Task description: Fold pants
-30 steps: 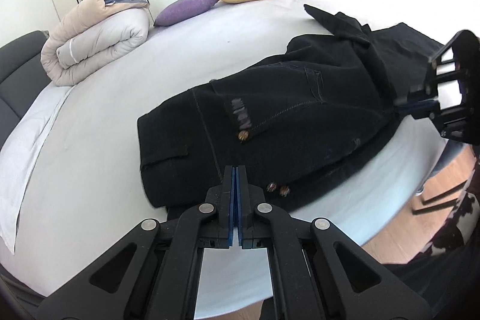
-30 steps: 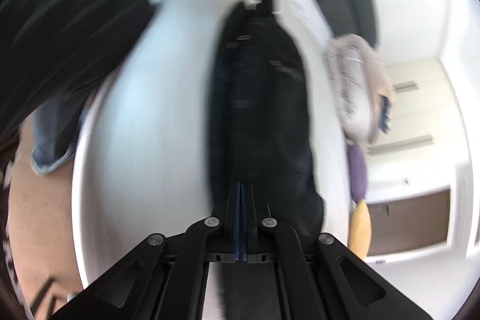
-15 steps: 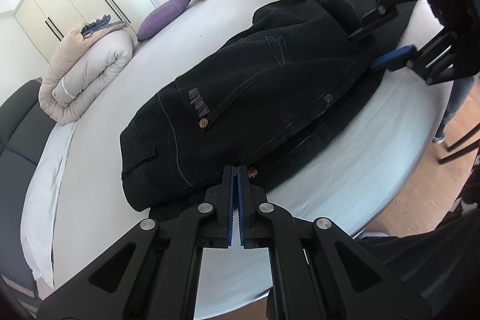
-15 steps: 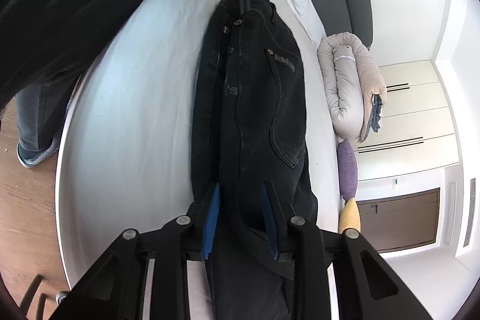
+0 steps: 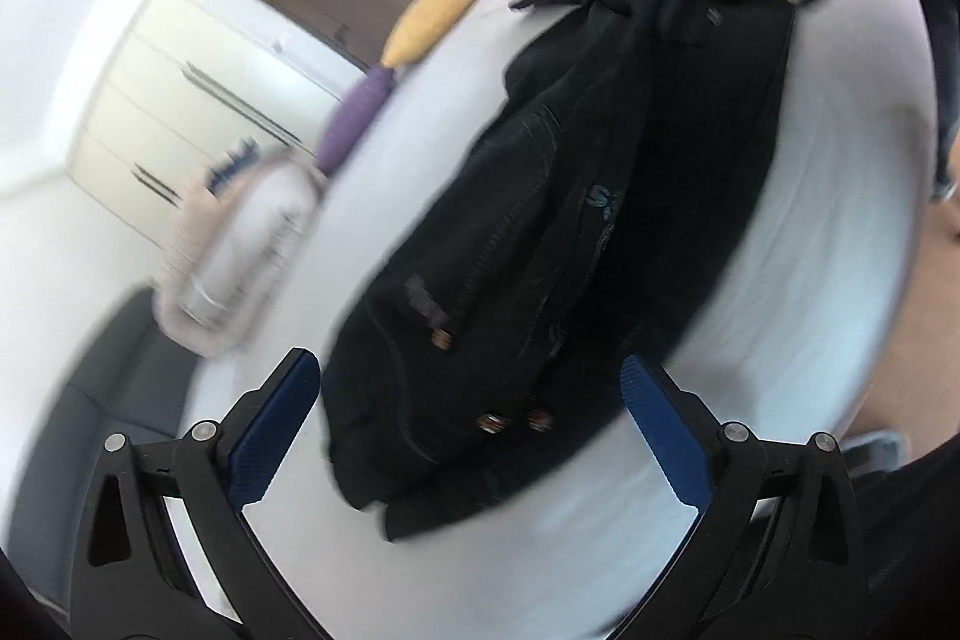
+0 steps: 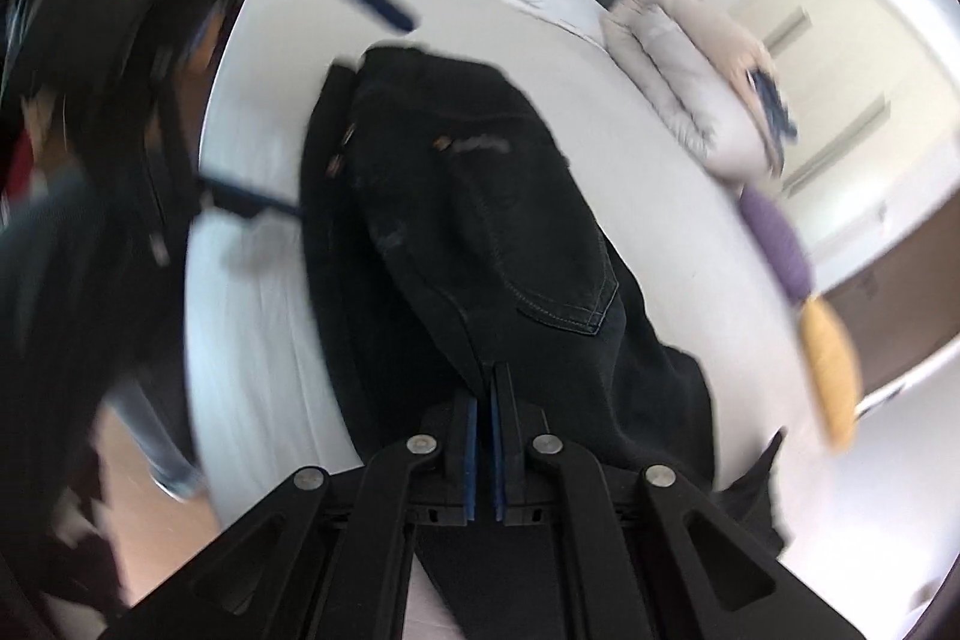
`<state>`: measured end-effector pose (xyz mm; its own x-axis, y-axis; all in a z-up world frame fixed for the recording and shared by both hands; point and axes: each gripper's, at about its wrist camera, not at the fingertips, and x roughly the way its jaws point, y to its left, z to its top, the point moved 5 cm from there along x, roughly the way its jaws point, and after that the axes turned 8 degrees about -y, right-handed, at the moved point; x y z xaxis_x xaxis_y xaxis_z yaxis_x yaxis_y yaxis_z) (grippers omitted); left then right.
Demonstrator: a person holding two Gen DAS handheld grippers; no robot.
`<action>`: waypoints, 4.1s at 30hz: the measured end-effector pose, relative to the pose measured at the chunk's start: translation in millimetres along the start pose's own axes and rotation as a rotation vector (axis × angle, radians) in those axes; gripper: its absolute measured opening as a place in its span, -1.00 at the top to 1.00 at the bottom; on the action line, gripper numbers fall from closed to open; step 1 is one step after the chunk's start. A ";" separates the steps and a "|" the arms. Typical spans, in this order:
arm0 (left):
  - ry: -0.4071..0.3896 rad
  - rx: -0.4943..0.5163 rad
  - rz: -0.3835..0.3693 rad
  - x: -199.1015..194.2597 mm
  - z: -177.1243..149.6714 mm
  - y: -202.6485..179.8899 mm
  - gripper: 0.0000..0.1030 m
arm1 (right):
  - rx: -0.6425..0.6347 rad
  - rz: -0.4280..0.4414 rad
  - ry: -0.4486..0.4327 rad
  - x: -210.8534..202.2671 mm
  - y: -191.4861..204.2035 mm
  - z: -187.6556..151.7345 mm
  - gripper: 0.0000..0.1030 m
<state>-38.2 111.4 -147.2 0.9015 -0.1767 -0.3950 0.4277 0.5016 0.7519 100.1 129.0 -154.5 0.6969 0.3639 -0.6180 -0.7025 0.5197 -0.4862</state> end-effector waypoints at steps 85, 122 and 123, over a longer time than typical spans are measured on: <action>0.354 -0.801 -0.239 178.1 -19.8 67.6 -0.53 | 0.540 0.003 -0.053 -33.8 -105.2 -60.4 -0.47; 0.368 -0.878 -0.192 153.8 -22.0 55.2 -0.55 | 2.000 -0.496 -0.094 -189.5 -261.7 -456.4 0.82; 0.380 -0.883 -0.195 154.0 -21.0 57.0 -0.56 | 2.053 -0.491 -0.123 -193.7 -252.3 -471.6 0.82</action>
<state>123.7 130.6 -176.3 0.6727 -0.1171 -0.7306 0.2250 0.9730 0.0511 74.3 -437.1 -203.5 0.7941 -0.0416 -0.6063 0.5612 0.4330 0.7054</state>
